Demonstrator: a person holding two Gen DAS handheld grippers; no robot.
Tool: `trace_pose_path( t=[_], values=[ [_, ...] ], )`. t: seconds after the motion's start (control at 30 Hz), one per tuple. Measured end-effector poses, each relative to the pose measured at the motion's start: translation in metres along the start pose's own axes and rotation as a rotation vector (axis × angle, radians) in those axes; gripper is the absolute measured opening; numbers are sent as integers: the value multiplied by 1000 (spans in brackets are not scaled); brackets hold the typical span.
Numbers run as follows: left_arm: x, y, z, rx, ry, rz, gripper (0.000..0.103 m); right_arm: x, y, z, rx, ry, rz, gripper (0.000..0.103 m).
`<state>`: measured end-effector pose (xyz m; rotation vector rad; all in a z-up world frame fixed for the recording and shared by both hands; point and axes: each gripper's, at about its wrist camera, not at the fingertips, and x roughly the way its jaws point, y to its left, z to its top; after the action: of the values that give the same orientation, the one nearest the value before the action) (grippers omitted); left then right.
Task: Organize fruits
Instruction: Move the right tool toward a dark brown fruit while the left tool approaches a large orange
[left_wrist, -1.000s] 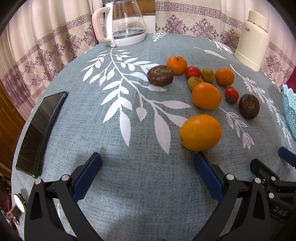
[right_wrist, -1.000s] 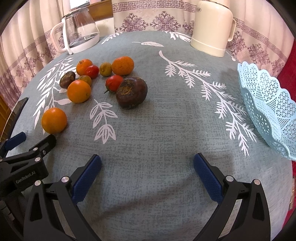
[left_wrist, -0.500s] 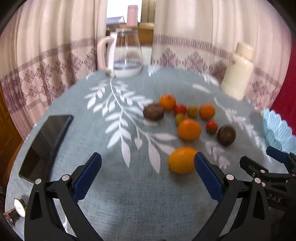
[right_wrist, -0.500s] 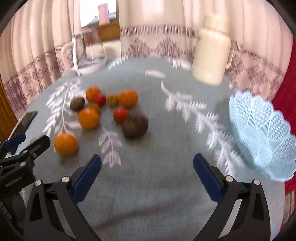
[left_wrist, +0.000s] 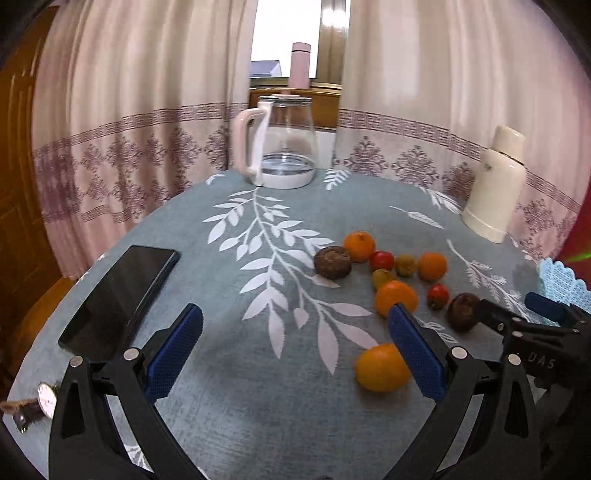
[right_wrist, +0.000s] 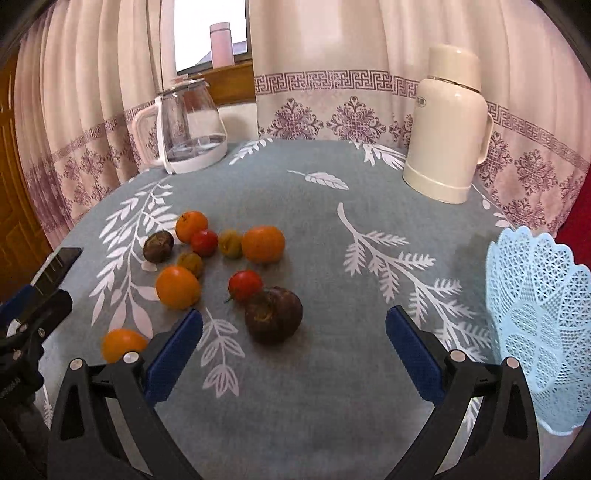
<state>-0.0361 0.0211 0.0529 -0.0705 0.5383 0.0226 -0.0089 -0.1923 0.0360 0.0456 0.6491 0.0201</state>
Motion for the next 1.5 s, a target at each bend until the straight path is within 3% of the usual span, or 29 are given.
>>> trace_pose_path(
  t=[0.2,0.37,0.47,0.6,1.5],
  values=[
    [-11,-6,-4,27,-61,25,101,1,1,-6,3,-31,12,98],
    [-11,-16,-8,74,-20,-90,101,18,2,-4,-19,78,62,98],
    [-7,-18,-9,78,13,-136,101,29,5,-3,-27,132,71,90],
    [-3,-16,-10,57,32,-135,101,40,5,-2,-21,178,77,81],
    [-1,-18,-10,67,39,-117,101,43,7,0,-25,169,69,81]
  ],
)
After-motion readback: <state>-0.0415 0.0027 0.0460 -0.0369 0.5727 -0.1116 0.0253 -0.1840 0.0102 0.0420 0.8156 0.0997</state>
